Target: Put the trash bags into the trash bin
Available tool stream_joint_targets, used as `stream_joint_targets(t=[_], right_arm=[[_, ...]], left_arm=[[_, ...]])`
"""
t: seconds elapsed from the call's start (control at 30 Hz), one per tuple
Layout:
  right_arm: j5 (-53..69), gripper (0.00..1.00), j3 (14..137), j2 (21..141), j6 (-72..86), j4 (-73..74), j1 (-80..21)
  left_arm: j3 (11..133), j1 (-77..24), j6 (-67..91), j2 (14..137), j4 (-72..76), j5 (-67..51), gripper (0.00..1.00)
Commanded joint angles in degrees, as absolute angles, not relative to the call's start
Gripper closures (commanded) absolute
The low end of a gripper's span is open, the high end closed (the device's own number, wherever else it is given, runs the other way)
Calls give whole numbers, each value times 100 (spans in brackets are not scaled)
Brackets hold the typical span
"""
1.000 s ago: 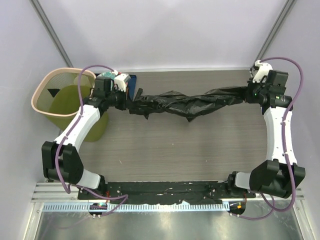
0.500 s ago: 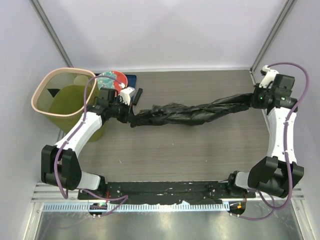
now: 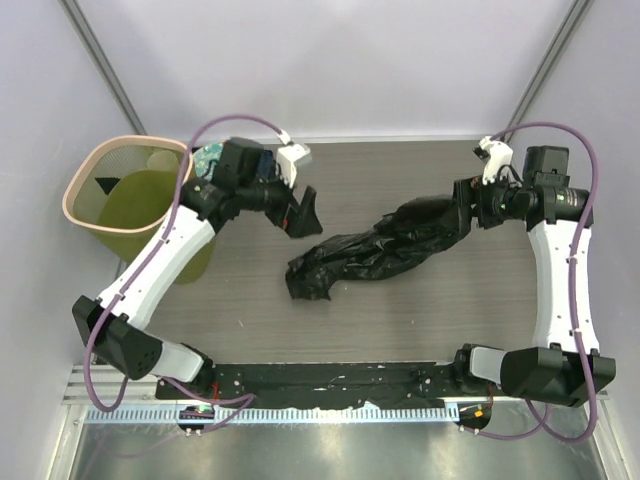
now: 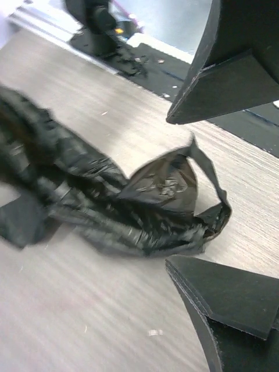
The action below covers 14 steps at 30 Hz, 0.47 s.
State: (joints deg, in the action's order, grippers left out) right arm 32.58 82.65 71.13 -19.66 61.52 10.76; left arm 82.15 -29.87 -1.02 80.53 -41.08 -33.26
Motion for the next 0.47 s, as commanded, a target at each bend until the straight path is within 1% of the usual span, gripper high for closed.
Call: stream_joint_targets(t=[0.0, 0.1, 0.17, 0.23, 0.27, 0.3, 0.43], right_arm=[[3322, 8, 8288, 6584, -2154, 6557, 1107], [3226, 7, 8350, 6408, -2040, 6478, 1099], [3217, 7, 8306, 6302, -2065, 6530, 1099], [3155, 7, 8149, 6092, -2074, 6574, 1099], [3138, 7, 8069, 6004, -2083, 6635, 1099], [3129, 7, 7981, 5899, -2092, 6653, 1099], [3172, 5, 7743, 5433, -1987, 6610, 1099]], left_arm=[[9638, -2734, 527, 8314, -5517, -2358, 0], [10062, -2540, 676, 8227, -5826, -2031, 0], [10037, -2487, 694, 8016, -5906, -1610, 0], [9670, -2487, 729, 7762, -5898, -1215, 0], [9494, -2479, 729, 7448, -5854, -1100, 0], [9109, -2461, 738, 7288, -5836, -1029, 0], [8657, -2268, 783, 6733, -5853, -634, 0]])
